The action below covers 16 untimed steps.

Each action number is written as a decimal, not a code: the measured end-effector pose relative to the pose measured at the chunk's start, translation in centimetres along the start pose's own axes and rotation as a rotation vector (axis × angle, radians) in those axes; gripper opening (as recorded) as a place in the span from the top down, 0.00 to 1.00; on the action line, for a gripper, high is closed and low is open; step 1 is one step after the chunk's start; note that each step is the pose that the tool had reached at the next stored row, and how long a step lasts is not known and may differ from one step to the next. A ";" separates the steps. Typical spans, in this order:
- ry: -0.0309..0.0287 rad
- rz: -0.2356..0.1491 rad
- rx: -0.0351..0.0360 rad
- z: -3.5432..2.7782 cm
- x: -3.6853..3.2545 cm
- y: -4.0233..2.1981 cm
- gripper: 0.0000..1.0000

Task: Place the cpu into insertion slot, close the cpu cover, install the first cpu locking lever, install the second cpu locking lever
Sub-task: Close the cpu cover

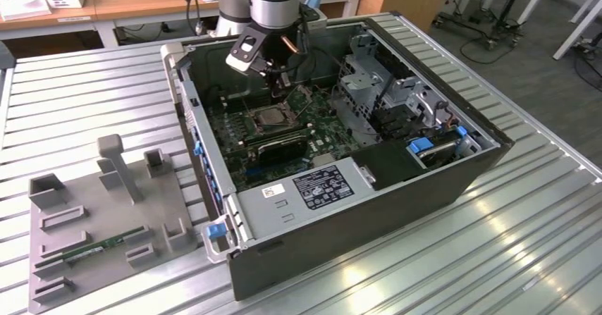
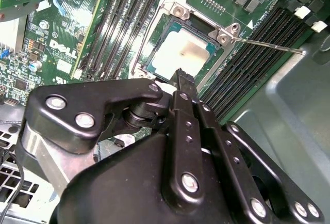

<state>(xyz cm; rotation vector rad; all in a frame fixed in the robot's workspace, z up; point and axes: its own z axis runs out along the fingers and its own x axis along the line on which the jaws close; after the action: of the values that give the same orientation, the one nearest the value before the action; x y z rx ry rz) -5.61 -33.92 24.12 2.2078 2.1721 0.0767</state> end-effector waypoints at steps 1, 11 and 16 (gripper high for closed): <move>0.0000 0.000 0.0000 0.00 0.00 0.00 0.89; -0.0001 0.000 0.0000 -1.66 0.01 0.11 0.89; 0.0000 0.000 0.0000 -2.47 0.01 0.16 0.89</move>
<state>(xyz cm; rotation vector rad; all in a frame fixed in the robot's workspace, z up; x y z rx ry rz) -5.61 -33.92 26.60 2.2077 2.1721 0.0767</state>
